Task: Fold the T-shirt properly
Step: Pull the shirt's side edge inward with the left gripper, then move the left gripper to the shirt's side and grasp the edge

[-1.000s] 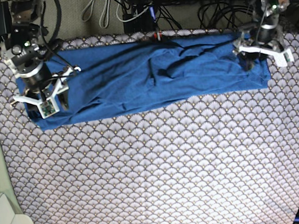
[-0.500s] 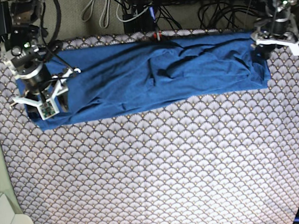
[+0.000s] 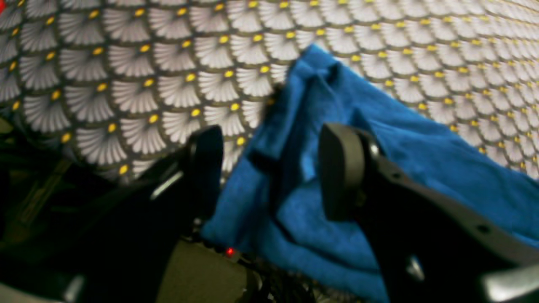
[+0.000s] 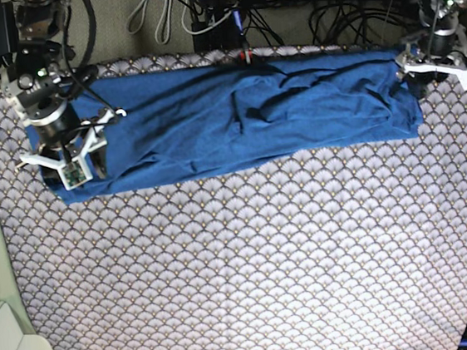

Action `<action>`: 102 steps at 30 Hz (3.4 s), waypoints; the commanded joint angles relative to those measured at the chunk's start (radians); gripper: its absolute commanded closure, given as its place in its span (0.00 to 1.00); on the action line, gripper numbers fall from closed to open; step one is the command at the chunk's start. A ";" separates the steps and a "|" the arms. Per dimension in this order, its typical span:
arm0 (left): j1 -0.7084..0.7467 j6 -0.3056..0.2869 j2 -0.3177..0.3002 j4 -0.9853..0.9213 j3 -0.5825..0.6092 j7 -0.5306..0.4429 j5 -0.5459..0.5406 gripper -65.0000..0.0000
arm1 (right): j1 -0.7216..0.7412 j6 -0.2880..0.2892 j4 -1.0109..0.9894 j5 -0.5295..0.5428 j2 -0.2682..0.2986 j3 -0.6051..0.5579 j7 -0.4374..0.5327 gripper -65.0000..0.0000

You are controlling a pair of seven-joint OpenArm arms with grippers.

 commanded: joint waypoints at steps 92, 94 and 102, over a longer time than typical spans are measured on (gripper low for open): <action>-0.196 -0.170 -0.037 -0.049 0.186 0.139 0.153 1.00 | 0.007 0.004 -0.043 0.004 0.018 0.003 0.024 0.68; -0.186 -0.170 -0.027 -0.026 0.157 0.139 0.156 0.99 | 0.007 0.004 -0.061 0.006 0.018 0.003 0.024 0.79; -0.162 -0.170 -0.026 0.027 0.105 0.140 0.156 1.00 | 0.007 0.004 -0.113 0.007 0.017 0.003 0.026 1.00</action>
